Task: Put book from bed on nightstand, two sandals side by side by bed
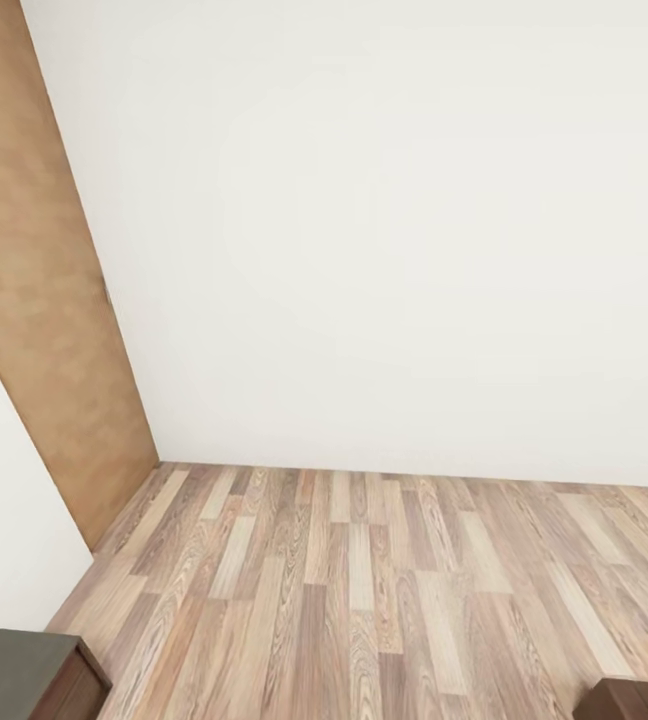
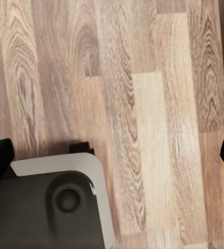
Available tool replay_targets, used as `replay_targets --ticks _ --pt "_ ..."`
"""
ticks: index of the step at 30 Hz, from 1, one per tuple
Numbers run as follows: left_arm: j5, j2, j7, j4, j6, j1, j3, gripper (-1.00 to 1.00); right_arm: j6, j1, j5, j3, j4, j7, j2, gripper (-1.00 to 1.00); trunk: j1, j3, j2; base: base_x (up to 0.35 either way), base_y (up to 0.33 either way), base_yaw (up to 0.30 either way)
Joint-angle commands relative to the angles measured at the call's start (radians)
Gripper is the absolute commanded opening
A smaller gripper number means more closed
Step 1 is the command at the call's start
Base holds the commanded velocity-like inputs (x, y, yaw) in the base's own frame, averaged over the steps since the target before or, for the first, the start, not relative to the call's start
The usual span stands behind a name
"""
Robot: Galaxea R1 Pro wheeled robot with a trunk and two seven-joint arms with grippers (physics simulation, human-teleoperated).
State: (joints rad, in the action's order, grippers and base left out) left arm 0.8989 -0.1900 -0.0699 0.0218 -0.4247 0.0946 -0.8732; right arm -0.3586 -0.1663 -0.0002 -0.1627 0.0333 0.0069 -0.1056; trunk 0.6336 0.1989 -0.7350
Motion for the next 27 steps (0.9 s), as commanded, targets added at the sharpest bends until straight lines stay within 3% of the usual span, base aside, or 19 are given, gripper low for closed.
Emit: replay_targets --ticks 1,12,27 --pt "0.011 0.000 -0.007 0.000 -0.002 0.001 -0.004 1.00 -0.006 -0.002 0.000 -0.004 0.004 0.001 0.000 1.00 0.000 0.001 -0.001 0.145 0.000 -0.031" --pt "0.011 0.000 -0.007 0.000 -0.002 0.001 -0.004 1.00 -0.006 -0.001 0.000 -0.004 0.004 0.001 0.000 1.00 0.000 0.001 -0.001 0.145 0.000 -0.106" --pt "0.011 0.000 -0.007 0.000 -0.002 0.001 -0.004 1.00 -0.006 -0.002 0.000 -0.004 0.004 0.001 0.000 1.00 0.000 0.001 -0.001 0.143 0.022 -0.208"
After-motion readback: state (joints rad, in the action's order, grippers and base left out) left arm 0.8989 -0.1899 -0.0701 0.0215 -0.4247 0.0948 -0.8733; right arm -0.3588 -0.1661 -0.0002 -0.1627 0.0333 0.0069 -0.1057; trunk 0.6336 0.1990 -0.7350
